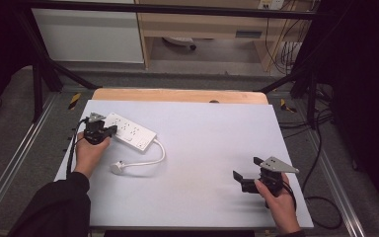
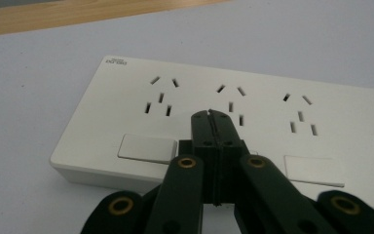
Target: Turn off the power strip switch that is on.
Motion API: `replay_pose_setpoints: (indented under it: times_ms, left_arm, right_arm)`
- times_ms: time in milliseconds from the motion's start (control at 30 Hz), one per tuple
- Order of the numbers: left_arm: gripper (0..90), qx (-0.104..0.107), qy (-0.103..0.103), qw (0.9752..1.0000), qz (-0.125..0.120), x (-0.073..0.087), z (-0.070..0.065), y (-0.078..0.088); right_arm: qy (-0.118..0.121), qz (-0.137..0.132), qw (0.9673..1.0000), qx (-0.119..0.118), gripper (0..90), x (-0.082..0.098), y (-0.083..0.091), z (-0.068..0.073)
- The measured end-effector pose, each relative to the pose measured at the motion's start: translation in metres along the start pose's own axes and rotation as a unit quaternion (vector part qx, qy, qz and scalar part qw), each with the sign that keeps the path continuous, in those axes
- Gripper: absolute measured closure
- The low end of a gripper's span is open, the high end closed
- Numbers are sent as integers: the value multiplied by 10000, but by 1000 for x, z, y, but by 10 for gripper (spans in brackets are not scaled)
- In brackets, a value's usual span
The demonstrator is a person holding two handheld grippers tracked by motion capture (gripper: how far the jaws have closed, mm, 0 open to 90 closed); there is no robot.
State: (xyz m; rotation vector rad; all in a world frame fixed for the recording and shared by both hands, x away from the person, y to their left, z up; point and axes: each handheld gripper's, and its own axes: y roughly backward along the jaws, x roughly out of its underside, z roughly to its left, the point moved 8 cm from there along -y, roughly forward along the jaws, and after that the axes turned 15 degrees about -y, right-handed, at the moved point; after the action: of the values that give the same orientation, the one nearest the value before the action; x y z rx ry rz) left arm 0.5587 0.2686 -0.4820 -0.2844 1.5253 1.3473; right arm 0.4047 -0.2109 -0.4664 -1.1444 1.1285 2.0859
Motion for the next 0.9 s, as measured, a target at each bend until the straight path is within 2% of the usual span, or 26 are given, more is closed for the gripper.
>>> replay_pose_setpoints:
  times_ms: [900]
  left_arm:
    - [899,19,46,9999,-126,2,0,0]
  right_arm:
    - [5,27,10000,-20,36,1,0,1]
